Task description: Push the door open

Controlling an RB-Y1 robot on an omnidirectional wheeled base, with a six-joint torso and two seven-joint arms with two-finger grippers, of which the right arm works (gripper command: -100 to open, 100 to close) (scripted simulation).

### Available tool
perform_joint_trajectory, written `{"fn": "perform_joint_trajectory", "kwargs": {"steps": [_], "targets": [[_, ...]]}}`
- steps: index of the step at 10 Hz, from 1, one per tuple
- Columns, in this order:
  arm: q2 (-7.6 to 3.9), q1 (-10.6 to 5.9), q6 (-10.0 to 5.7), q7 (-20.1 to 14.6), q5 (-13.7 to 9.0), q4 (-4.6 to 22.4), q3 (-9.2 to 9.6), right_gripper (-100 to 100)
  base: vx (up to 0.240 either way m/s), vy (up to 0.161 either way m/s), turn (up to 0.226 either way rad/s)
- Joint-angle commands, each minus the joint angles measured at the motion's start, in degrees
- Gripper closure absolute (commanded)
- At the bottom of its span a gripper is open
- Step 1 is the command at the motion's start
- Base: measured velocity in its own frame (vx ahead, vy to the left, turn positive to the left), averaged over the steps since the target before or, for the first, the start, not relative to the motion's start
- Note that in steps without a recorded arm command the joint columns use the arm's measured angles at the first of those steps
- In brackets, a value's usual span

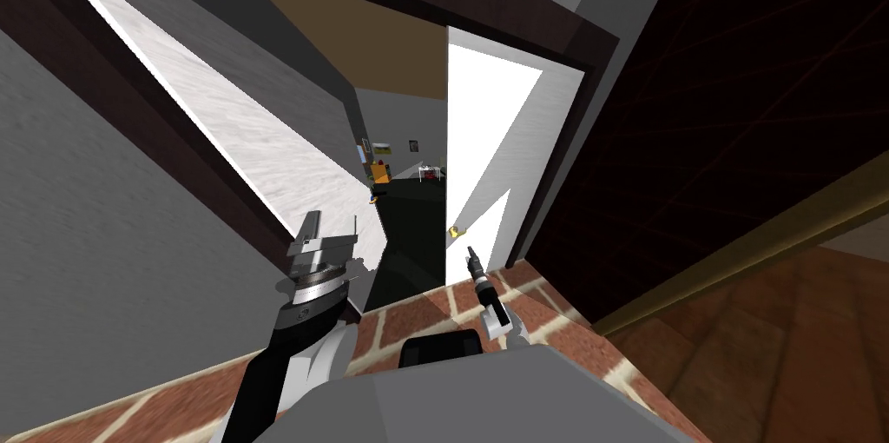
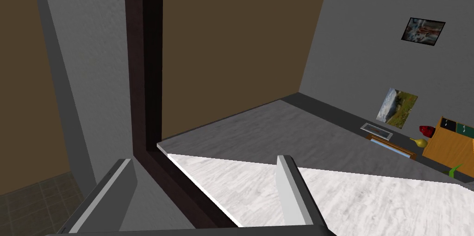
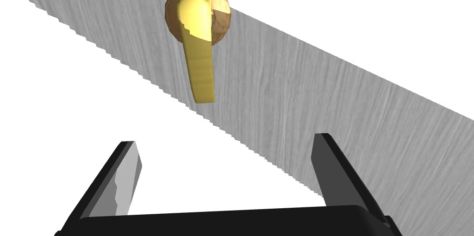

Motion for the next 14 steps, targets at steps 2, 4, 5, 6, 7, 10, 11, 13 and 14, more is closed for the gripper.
{"fn": "perform_joint_trajectory", "kwargs": {"steps": [2,4,5,6,7,10,11,13,14], "targets": [[0.01,-1.29,-0.62,-0.27,-0.19,3.18,0.45,-100,0.049,-0.041,0.043],[0.03,-2.3,-1.03,-0.47,-0.34,5.77,0.87,-100,0.059,-0.05,0.057],[-0.03,-1.66,-0.65,-0.38,-0.27,4.28,0.76,-100,0.032,-0.025,0.019],[-0.04,-1.72,-0.75,-0.31,-0.31,4.57,0.6,-100,0.109,0.007,0.026],[-0.03,-1.73,-0.81,-0.28,-0.32,4.64,0.55,-100,0.152,0.011,0.025],[0.1,-1.8,-1.22,-0.07,-0.41,5.21,0.13,-100,0.186,0.028,0.026],[0.17,-1.83,-1.36,0.0,-0.44,5.4,-0.02,-100,0.205,0.029,0.031],[0.35,-1.87,-1.6,0.13,-0.49,5.73,-0.27,-100,0.208,0.024,0.024],[0.49,-1.9,-1.74,0.2,-0.52,5.93,-0.41,-100,0.204,-0.004,0.028]]}}
